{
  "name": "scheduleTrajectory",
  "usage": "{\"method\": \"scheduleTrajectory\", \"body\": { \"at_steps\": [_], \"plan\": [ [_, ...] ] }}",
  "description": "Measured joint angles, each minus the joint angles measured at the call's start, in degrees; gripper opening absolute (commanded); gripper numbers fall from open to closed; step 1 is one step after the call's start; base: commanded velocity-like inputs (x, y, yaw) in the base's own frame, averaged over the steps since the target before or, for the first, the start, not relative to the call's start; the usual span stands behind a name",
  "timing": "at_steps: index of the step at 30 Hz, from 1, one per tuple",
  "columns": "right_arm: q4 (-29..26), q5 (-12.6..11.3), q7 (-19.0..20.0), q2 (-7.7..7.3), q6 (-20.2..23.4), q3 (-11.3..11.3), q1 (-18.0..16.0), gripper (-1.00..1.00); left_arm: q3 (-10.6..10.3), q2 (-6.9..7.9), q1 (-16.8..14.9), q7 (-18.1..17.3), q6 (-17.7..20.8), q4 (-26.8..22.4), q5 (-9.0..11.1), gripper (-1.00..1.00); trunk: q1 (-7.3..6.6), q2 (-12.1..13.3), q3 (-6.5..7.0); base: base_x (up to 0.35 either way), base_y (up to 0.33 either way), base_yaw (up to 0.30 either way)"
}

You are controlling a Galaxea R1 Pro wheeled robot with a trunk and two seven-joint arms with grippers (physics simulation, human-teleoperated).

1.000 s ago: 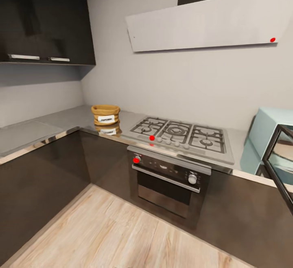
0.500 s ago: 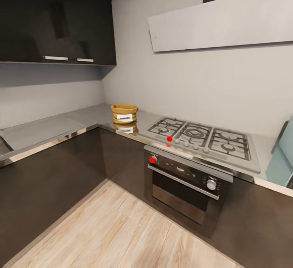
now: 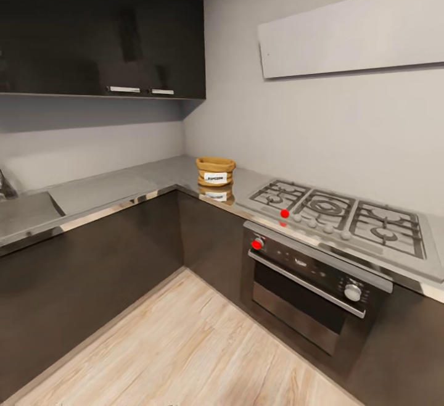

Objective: In the kitchen, take the popcorn bag from the countertop, put it into the microwave, and heat it until the popcorn is cooked so the cooked popcorn ends up inside the bag.

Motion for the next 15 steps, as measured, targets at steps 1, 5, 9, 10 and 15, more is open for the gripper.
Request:
{"method": "scheduleTrajectory", "body": {
  "at_steps": [1,5,9,10,15],
  "plan": [
    [-0.03,0.01,0.0,-0.03,-0.13,-0.06,0.01,1.0,-0.07,0.0,0.0,-0.68,0.03,0.0,0.04,1.0,0.0,0.0,0.0,0.0,0.034,0.058],
    [-0.14,-0.35,0.05,-0.21,-2.29,-0.18,0.03,1.0,-0.2,0.09,-0.01,-7.22,0.88,0.26,-0.13,1.0,-0.02,0.0,0.0,0.155,0.167,0.009],
    [-0.16,-0.55,0.04,-0.44,-2.42,-0.23,0.03,1.0,-0.2,0.08,0.0,-8.15,1.01,0.33,-0.27,1.0,-0.03,0.0,0.0,0.27,0.223,0.001],
    [-0.16,-0.56,0.04,-0.48,-2.4,-0.23,0.03,1.0,-0.2,0.08,-0.01,-8.18,1.02,0.33,-0.27,1.0,-0.03,0.0,0.0,0.282,0.228,0.0],
    [-0.15,-0.58,0.04,-0.55,-2.29,-0.3,0.03,1.0,-0.2,0.08,-0.01,-8.23,1.03,0.33,-0.32,1.0,-0.03,0.0,0.0,0.283,0.228,0.0]
  ]
}}
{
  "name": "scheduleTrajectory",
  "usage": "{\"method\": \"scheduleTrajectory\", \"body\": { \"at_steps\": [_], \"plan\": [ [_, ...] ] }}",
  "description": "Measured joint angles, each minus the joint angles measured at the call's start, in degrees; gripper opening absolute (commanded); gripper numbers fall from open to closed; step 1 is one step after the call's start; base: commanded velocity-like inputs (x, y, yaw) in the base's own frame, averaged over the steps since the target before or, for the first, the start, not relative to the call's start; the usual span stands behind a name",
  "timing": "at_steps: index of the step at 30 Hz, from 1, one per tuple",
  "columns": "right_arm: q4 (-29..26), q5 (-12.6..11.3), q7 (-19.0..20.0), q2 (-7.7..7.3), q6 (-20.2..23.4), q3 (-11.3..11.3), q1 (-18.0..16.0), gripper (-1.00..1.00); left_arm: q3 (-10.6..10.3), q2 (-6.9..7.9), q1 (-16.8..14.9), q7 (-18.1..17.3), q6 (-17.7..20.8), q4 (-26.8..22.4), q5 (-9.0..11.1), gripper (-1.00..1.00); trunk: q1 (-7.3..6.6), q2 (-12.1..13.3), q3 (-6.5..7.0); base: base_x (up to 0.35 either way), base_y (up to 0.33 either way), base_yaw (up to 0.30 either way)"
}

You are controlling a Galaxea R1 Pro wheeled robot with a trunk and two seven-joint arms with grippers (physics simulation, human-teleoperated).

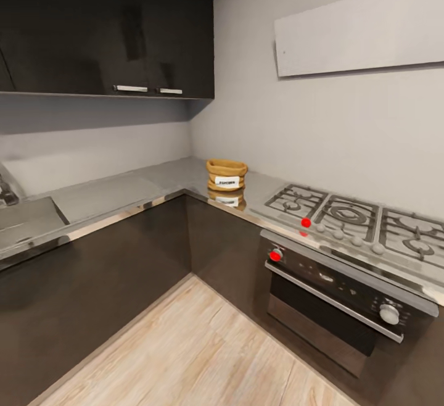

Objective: In the kitchen, take the popcorn bag from the countertop, put it into the microwave, and heat it until the popcorn is cooked so the cooked popcorn ends up inside the bag.

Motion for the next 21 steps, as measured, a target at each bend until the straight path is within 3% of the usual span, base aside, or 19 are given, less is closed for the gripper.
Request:
{"method": "scheduleTrajectory", "body": {
  "at_steps": [6,21],
  "plan": [
    [0.0,-0.09,-0.01,-0.04,0.01,-0.03,0.0,1.0,0.0,-0.01,0.01,0.58,0.25,0.16,0.12,1.0,0.0,0.0,0.0,0.299,0.184,0.0],
    [0.08,-0.09,0.01,-0.13,0.23,-0.03,0.0,1.0,-0.16,0.0,0.01,0.68,0.48,0.09,-0.17,1.0,0.0,0.0,0.0,0.324,0.027,0.0]
  ]
}}
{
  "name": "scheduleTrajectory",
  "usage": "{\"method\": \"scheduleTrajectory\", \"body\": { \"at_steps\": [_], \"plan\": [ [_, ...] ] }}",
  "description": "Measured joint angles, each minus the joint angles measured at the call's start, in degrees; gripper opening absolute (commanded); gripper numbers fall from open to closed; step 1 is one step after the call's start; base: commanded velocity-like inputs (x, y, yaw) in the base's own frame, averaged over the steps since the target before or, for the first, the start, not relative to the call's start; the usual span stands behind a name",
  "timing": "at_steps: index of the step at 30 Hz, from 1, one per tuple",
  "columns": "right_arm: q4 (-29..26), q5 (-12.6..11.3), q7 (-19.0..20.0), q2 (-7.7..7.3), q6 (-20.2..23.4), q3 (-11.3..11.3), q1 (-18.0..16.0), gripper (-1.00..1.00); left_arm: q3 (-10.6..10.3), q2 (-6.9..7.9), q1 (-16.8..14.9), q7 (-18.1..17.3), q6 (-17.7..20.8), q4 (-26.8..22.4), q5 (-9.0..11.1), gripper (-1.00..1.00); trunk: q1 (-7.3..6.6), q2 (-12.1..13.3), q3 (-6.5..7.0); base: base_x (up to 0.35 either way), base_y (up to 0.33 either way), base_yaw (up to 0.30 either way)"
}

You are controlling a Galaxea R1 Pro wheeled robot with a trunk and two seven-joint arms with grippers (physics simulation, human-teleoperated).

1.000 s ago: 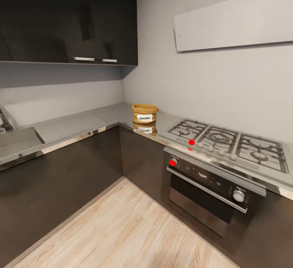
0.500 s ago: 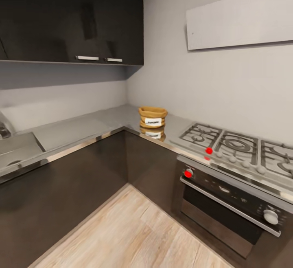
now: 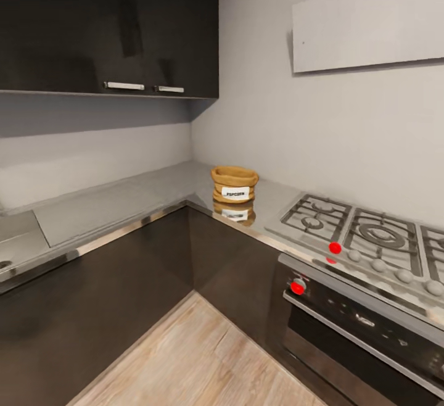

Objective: In the kitchen, take the popcorn bag from the countertop, put it into the microwave, and heat it until the popcorn is cooked so the cooked popcorn ends up inside the bag.

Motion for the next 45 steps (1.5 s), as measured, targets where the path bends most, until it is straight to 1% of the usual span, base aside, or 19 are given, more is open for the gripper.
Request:
{"method": "scheduleTrajectory", "body": {
  "at_steps": [24,29,30,31,32,33,35,37,39,45],
  "plan": [
    [-0.02,0.02,0.06,0.02,-0.06,0.0,0.0,1.0,-0.08,0.0,0.0,-0.04,-0.4,0.0,-0.04,1.0,0.0,0.0,0.0,0.323,0.09,0.0],
    [-0.03,0.0,0.03,-0.04,-0.06,0.0,0.0,1.0,0.07,-0.07,-0.01,0.17,-0.63,0.0,0.13,1.0,0.03,0.0,0.0,0.108,0.021,0.0],
    [-0.05,0.0,0.02,-0.06,-0.06,0.0,0.0,1.0,0.36,-0.09,0.0,0.66,-0.71,0.0,0.28,1.0,0.03,0.0,0.0,0.006,0.001,0.0],
    [-0.06,0.0,-0.02,-0.08,-0.06,0.0,0.0,1.0,0.76,-0.23,-0.01,4.61,-0.92,-0.13,0.8,1.0,0.04,0.01,0.0,0.003,0.001,0.0],
    [-0.06,0.0,-0.03,-0.08,-0.06,0.0,0.0,1.0,0.87,-0.36,-0.03,8.46,-0.98,-0.24,0.89,1.0,0.04,0.01,0.0,0.002,0.0,0.0],
    [-0.06,-0.02,-0.02,-0.09,-0.06,0.0,0.0,1.0,0.91,-0.46,-0.02,10.85,-1.01,-0.3,0.92,1.0,0.04,0.01,0.0,0.001,0.0,0.0],
    [-0.07,-0.04,-0.03,-0.09,-0.06,-0.03,0.0,1.0,0.95,-0.61,0.0,13.98,-1.04,-0.37,0.95,1.0,0.04,0.01,0.0,0.0,0.0,0.0],
    [-0.07,-0.04,-0.04,-0.09,-0.06,-0.05,0.0,1.0,0.96,-0.66,0.0,15.1,-1.08,-0.4,0.96,1.0,0.04,0.01,0.0,0.0,0.0,0.0],
    [-0.07,-0.02,-0.04,-0.09,-0.06,-0.08,0.0,1.0,0.96,-0.68,0.0,15.39,-1.12,-0.4,0.97,1.0,0.04,0.01,0.0,0.0,0.0,0.0],
    [-0.05,-0.01,0.04,-0.11,0.16,-0.01,0.0,1.0,0.97,-0.67,-0.02,15.33,-1.13,-0.47,0.88,1.0,-1.28,2.4,1.07,0.0,0.0,0.0]
  ]
}}
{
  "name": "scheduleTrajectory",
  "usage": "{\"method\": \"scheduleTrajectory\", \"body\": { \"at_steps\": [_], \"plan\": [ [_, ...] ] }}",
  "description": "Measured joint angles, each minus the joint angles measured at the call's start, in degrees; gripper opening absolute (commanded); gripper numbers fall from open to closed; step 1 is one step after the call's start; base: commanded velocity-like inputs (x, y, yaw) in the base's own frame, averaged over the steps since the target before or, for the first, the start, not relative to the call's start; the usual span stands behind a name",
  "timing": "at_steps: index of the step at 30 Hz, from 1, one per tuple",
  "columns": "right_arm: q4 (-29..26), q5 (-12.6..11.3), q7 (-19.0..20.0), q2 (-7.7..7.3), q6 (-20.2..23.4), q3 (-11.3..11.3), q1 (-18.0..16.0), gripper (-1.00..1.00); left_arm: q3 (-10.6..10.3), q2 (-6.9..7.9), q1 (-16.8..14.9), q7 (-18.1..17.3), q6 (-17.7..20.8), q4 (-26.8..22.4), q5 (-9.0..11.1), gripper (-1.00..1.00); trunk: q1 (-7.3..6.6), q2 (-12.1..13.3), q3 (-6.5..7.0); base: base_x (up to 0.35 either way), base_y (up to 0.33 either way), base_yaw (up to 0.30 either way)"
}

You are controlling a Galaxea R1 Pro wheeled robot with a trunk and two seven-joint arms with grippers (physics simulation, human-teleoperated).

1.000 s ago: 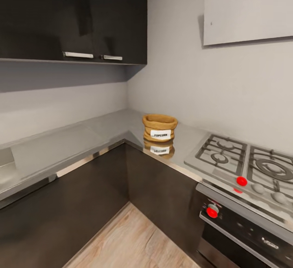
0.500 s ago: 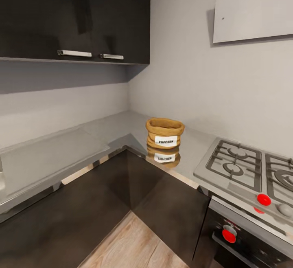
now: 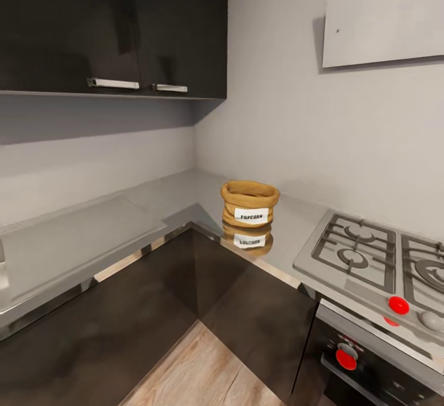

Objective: In the kitchen, take the popcorn bag from the countertop, put it into the microwave, and heat it until the popcorn is cooked so the cooked popcorn ends up inside the bag.

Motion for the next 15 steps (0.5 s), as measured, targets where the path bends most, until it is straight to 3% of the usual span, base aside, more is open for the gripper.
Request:
{"method": "scheduleTrajectory", "body": {
  "at_steps": [15],
  "plan": [
    [0.0,0.16,0.92,0.03,0.33,0.09,0.0,1.0,0.0,0.06,0.02,-0.1,0.0,-0.01,0.0,1.0,-3.3,6.02,2.62,0.0,0.0,0.0]
  ]
}}
